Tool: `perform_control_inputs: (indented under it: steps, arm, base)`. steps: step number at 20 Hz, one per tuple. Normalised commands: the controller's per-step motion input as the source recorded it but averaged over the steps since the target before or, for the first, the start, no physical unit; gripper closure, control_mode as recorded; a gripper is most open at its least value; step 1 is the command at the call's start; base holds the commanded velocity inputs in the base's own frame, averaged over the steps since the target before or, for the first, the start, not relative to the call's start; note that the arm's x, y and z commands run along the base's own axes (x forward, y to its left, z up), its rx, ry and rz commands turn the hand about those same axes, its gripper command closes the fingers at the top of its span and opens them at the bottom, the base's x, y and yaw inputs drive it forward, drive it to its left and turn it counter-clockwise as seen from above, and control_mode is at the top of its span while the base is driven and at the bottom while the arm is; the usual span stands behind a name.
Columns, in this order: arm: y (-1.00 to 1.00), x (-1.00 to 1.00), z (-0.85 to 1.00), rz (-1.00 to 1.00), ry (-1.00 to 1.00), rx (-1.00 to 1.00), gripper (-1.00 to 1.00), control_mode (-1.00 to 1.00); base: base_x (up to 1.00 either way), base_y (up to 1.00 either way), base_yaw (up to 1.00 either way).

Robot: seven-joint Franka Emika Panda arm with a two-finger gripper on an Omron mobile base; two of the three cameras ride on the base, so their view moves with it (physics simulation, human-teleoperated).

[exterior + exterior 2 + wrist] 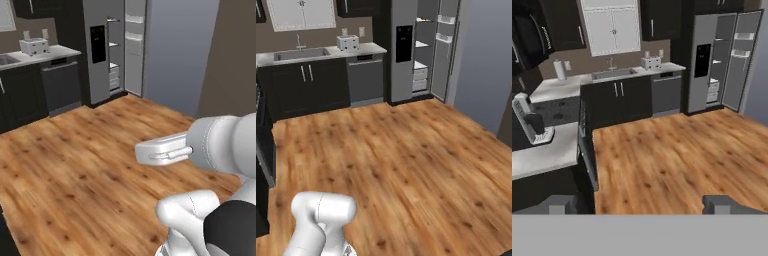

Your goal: Gather the cucumber and squash from the fridge and place them on a tray on the dining counter. Then gather the steak and chicken drumstick from the fridge and place them on the other tray.

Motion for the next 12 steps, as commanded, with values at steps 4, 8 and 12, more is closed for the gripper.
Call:
perform_control_inputs:
  steps: [4, 8, 12]
  arm:
    - [0.00, 0.00, 0.00, 0.00, 0.00, 0.00, -1.00, 1.00]
    - [0.00, 0.00, 0.00, 0.00, 0.00, 0.00, -1.00, 1.00]
    - [0.00, 0.00, 0.00, 0.00, 0.00, 0.00, -1.00, 1.00]
  base:
    - [1.00, 0.52, -0.04]
    - [1.00, 0.01, 0.02]
    - [1.00, -0.19, 0.08]
